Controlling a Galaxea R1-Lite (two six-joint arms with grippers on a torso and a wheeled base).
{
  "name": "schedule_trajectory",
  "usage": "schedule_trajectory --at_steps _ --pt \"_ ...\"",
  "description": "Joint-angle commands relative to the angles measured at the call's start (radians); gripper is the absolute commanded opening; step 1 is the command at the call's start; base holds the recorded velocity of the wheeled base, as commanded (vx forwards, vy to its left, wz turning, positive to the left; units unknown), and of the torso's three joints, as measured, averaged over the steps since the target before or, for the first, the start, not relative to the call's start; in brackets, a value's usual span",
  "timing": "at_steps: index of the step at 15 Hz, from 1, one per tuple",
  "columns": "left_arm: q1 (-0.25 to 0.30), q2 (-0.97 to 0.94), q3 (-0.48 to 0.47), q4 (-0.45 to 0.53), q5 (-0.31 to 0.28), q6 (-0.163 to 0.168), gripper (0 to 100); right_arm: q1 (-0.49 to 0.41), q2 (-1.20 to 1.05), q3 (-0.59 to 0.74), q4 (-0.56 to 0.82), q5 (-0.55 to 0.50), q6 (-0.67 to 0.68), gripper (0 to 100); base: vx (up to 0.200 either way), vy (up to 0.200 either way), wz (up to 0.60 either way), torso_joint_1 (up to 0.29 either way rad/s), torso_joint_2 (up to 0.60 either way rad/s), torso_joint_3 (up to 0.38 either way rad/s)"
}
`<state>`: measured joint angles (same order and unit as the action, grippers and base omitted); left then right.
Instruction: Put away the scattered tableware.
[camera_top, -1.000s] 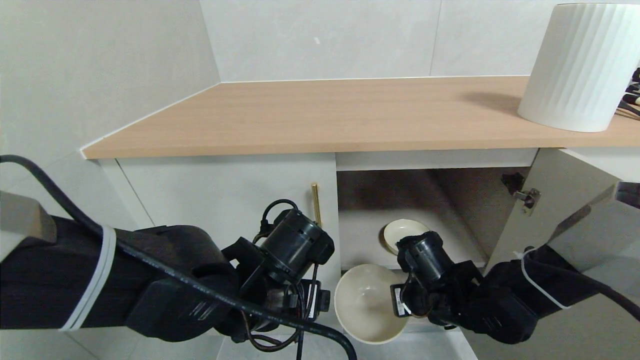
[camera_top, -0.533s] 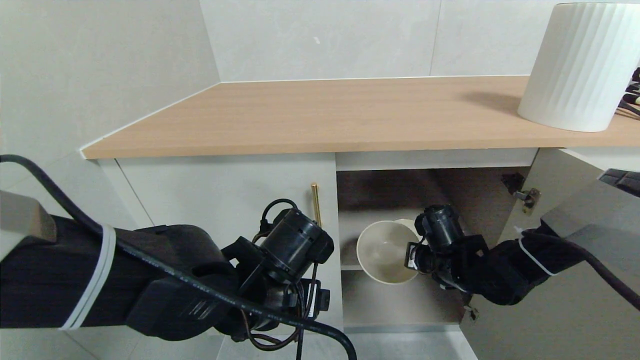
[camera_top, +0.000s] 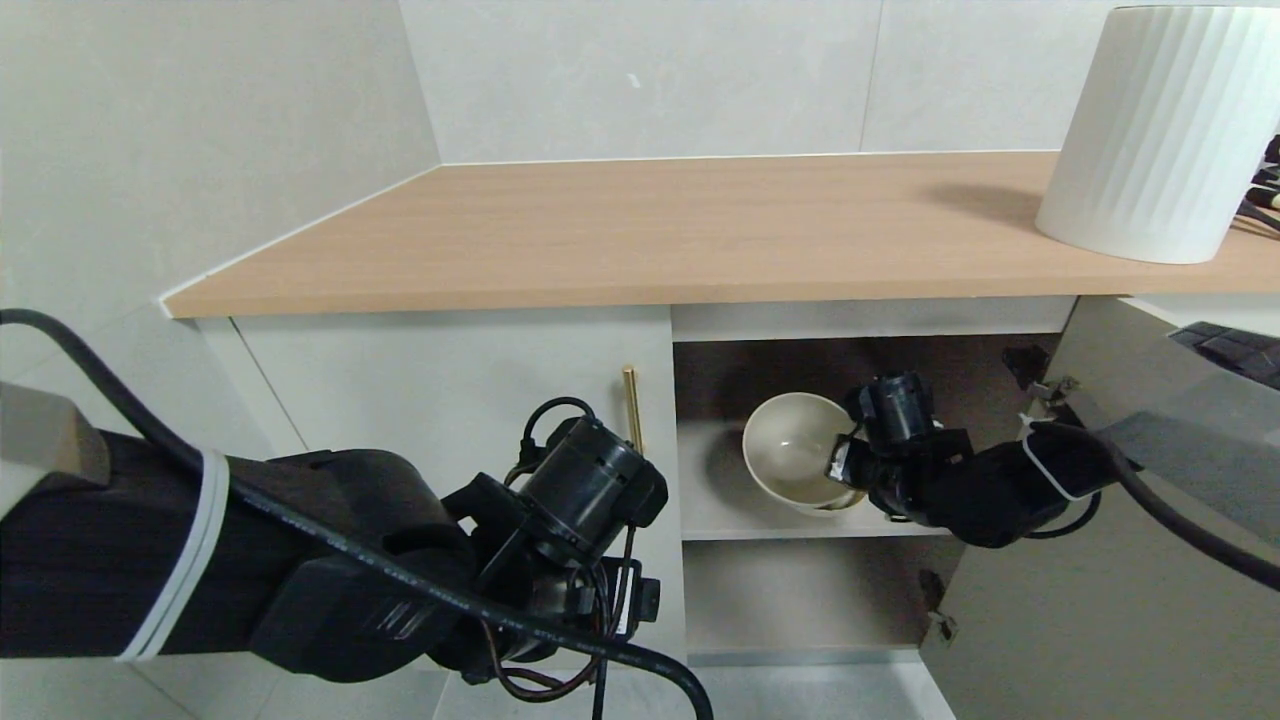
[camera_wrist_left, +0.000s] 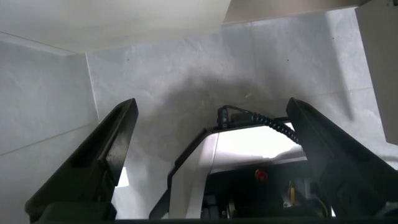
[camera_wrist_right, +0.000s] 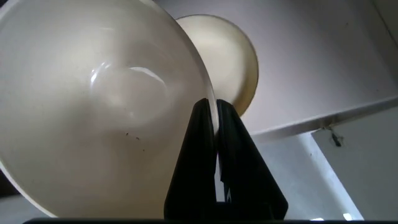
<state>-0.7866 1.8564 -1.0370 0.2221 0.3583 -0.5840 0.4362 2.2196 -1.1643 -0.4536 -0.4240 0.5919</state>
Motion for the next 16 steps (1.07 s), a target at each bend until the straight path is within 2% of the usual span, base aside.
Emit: schedule_trajectory --at_steps 1,5,16 --pt "-0.002 0.000 0.000 0.000 0.001 0.000 100 -0.020 0.035 -0.022 0.000 -0.001 0.002 0 0.000 0.000 0.00 0.000 0.00 0.000" --pt "0.000 0.000 0.000 0.000 0.001 0.000 100 -0.060 0.083 -0.057 0.000 -0.001 0.005 0 0.000 0.000 0.00 0.000 0.00 0.000" --pt "0.000 0.009 0.002 0.000 0.001 0.000 100 -0.076 0.129 -0.091 0.001 -0.002 0.005 0 0.000 0.000 0.00 0.000 0.00 0.000"
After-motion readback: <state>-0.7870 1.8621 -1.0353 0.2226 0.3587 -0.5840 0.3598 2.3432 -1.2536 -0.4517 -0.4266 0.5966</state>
